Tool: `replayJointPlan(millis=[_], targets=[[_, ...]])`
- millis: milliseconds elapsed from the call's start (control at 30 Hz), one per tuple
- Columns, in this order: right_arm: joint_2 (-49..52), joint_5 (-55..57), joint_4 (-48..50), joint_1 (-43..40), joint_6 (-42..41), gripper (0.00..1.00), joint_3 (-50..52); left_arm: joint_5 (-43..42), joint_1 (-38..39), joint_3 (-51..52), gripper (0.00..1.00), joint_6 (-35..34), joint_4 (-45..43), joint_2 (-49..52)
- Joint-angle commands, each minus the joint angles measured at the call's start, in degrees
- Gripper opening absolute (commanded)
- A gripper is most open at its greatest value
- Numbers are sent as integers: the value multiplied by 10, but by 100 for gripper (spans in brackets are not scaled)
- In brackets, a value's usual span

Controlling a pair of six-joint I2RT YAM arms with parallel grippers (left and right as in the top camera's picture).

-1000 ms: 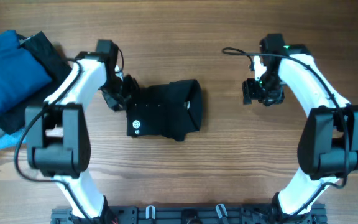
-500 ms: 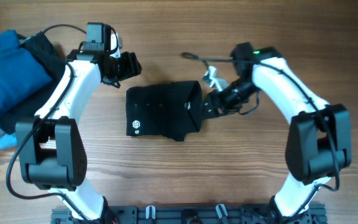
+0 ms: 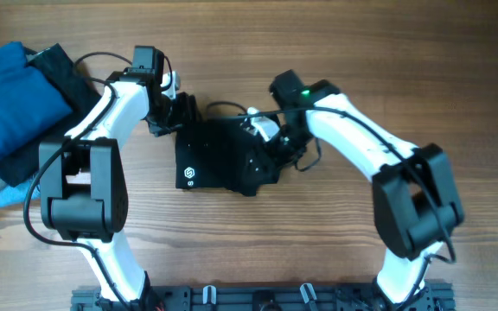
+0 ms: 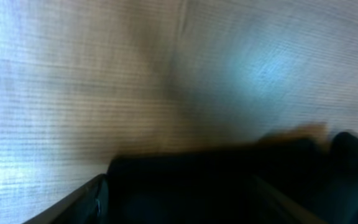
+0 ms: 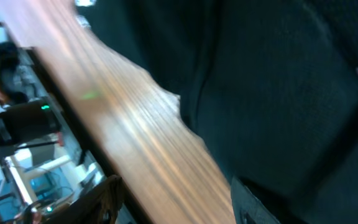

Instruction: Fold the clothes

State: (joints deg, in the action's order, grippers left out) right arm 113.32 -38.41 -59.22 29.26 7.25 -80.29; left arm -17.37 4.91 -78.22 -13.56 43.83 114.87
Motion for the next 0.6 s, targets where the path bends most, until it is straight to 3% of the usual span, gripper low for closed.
replayJointPlan(millis=[0, 100, 300, 433, 567], targets=[[31, 91, 24, 3, -67, 59, 2, 9, 2, 8, 69, 12, 31, 4], [36, 203, 55, -5, -120, 59, 2, 21, 2, 30, 69, 12, 74, 4], [36, 346, 113, -30, -134, 63, 2, 26, 2, 76, 71, 5, 167, 4], [36, 376, 146, -59, -132, 63, 1, 10, 2, 82, 72, -19, 239, 4], [26, 376, 107, -97, -139, 60, -3, -10, 1, 79, 70, -19, 260, -21]])
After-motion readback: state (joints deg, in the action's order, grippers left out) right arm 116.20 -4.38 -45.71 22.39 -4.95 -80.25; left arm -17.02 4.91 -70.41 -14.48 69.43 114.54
